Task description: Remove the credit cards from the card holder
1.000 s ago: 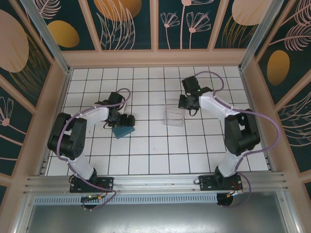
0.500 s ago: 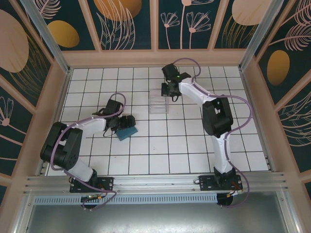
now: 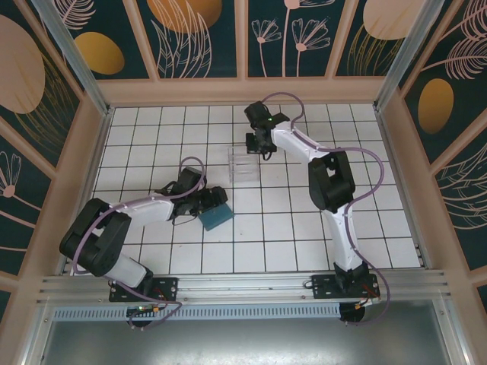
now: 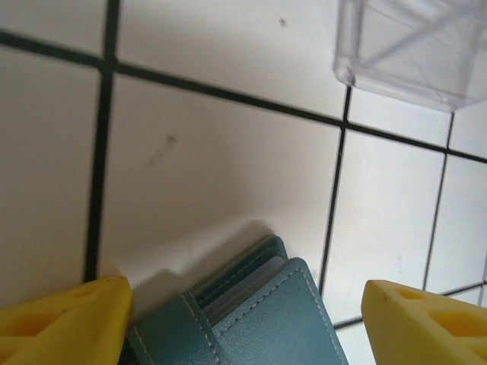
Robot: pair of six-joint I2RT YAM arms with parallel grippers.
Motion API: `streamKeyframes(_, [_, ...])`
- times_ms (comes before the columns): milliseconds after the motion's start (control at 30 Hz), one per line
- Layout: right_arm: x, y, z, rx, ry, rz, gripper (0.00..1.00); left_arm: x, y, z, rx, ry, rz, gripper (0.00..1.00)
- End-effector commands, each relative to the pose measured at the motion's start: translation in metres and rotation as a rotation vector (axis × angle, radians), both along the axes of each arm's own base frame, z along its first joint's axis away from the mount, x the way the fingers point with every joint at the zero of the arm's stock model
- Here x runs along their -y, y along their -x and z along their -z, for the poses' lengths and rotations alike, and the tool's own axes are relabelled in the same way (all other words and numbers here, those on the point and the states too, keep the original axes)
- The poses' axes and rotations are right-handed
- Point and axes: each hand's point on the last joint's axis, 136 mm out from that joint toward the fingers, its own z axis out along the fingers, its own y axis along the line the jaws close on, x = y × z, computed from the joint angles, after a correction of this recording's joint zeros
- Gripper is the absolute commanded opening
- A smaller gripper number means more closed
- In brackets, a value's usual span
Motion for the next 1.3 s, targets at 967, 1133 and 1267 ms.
streamKeyframes(967, [0.038, 0.137, -0.013, -0.064, -0.141, 0.008, 0.39, 0.064, 0.112, 0.017, -0.245, -0.157, 0.194, 0.74])
streamKeyframes(1133, [0.038, 0.171, 0.007, -0.153, -0.228, 0.016, 0.39, 0.059, 0.111, 0.019, -0.241, -0.242, 0.214, 0.65])
streamKeyframes(1267, [0.024, 0.196, 0.019, -0.235, -0.332, 0.002, 0.40, 0.059, 0.111, 0.022, -0.243, -0.252, 0.220, 0.61])
